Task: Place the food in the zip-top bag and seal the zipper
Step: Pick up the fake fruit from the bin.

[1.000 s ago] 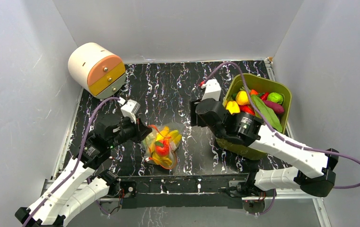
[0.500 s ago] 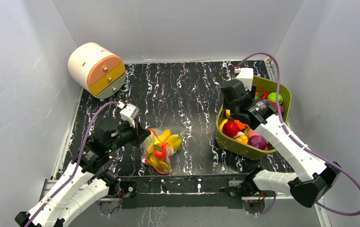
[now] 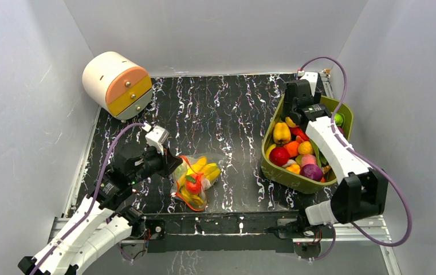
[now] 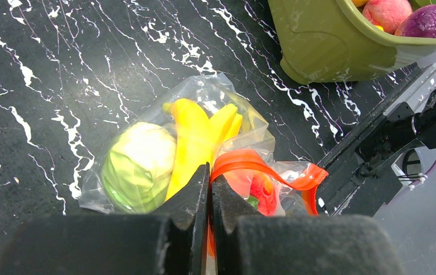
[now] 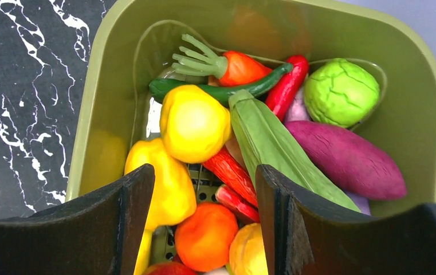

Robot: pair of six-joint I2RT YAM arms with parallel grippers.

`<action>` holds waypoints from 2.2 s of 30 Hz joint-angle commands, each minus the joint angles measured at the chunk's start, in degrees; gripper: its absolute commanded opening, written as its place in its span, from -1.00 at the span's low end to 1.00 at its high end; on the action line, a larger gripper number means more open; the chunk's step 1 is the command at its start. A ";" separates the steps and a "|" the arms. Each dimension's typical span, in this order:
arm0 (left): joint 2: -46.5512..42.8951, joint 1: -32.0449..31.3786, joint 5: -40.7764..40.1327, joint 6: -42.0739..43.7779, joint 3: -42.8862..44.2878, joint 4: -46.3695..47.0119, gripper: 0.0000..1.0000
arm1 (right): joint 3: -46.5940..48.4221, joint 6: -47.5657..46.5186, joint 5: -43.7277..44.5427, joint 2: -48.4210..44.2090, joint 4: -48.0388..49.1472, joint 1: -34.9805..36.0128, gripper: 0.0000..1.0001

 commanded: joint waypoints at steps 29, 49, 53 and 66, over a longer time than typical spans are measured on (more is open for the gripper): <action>-0.66 -0.13 0.49 0.98 -0.28 0.05 -1.00 | -1.16 -4.38 0.62 14.43 10.39 -2.84 0.11; -0.51 -0.10 0.48 0.94 -0.34 0.09 -1.00 | -4.50 -0.40 -5.39 5.09 6.56 -2.75 -0.15; -0.34 -0.08 0.37 0.90 -0.35 0.13 -1.00 | -4.61 0.37 -6.98 2.03 4.70 -2.68 -0.17; 1.32 -0.04 -0.31 -0.37 1.03 0.59 -1.00 | -3.89 4.96 -16.53 -10.89 -4.45 -2.44 -0.21</action>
